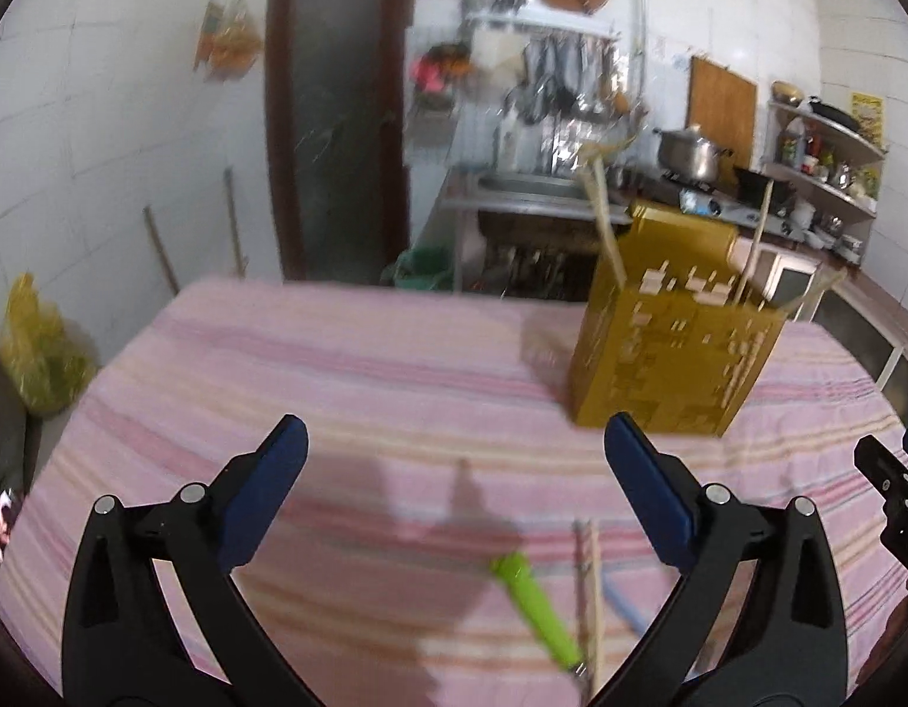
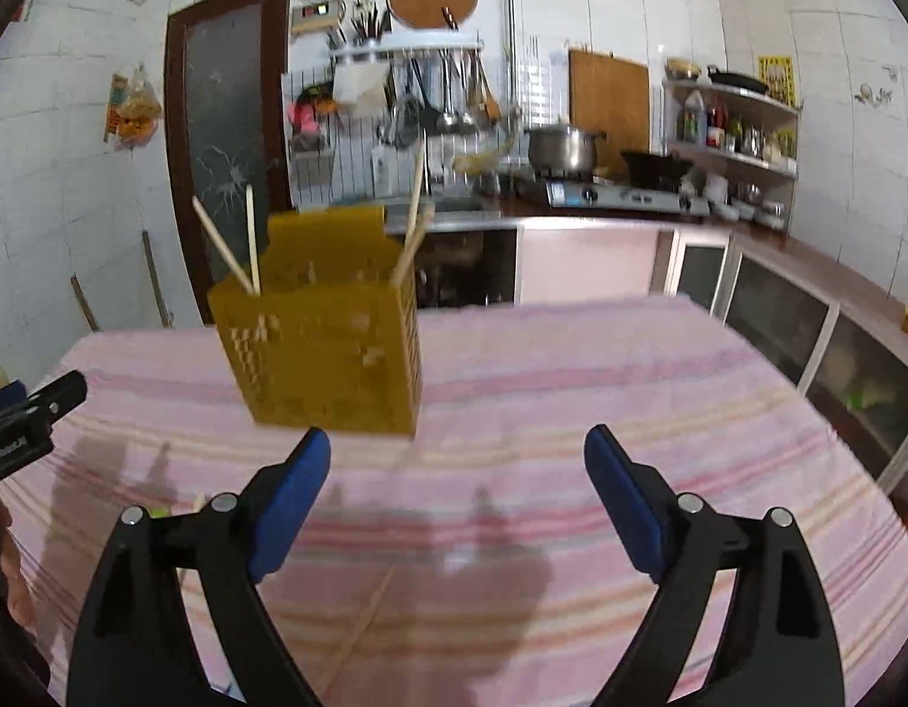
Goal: Organize utensils
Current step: 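Open both tools and move them back to the remaining utensils, then close the right tool on a chopstick while the left tool grasps the green-handled knife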
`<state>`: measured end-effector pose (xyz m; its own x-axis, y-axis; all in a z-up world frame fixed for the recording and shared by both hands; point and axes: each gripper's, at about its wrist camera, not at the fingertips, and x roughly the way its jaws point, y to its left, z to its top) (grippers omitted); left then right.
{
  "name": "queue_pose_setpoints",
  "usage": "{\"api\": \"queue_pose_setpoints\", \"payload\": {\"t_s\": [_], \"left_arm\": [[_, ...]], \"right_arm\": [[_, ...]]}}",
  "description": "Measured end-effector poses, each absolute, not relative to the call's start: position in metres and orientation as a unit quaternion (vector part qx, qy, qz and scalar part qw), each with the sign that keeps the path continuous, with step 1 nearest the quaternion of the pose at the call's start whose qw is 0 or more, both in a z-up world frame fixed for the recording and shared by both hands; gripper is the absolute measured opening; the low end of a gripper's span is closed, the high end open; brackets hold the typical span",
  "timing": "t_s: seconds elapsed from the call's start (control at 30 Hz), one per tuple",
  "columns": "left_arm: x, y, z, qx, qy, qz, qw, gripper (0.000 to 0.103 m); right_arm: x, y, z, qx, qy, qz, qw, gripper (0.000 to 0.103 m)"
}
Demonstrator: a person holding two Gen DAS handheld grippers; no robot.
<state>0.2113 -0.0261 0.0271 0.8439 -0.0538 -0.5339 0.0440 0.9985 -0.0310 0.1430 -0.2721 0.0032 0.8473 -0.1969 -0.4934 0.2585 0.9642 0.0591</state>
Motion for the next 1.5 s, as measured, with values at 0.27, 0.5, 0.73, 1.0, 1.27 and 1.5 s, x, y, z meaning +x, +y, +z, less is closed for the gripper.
{"api": "queue_pose_setpoints", "payload": {"t_s": [0.27,0.5,0.73,1.0,1.27,1.5], "left_arm": [[0.205,-0.02,-0.003,-0.003,0.315,-0.01,0.949,0.098],[0.205,-0.021,-0.021,0.008,0.342,-0.009,0.94,0.098],[0.214,-0.023,-0.03,0.008,0.37,-0.004,0.929,0.098],[0.214,-0.029,-0.038,0.031,0.377,0.009,0.926,0.098],[0.216,-0.027,-0.04,0.025,0.385,0.013,0.923,0.098],[0.223,-0.018,-0.046,-0.002,0.409,0.018,0.913,0.097]], "right_arm": [[0.141,-0.261,-0.038,0.073,0.298,-0.128,0.943,0.086],[0.146,-0.251,-0.06,0.055,0.341,-0.126,0.93,0.086],[0.15,-0.246,-0.07,0.048,0.37,-0.124,0.919,0.086],[0.154,-0.243,-0.079,0.054,0.399,-0.109,0.909,0.086],[0.154,-0.238,-0.082,0.049,0.406,-0.109,0.906,0.086],[0.154,-0.236,-0.083,0.045,0.408,-0.117,0.904,0.085]]}}
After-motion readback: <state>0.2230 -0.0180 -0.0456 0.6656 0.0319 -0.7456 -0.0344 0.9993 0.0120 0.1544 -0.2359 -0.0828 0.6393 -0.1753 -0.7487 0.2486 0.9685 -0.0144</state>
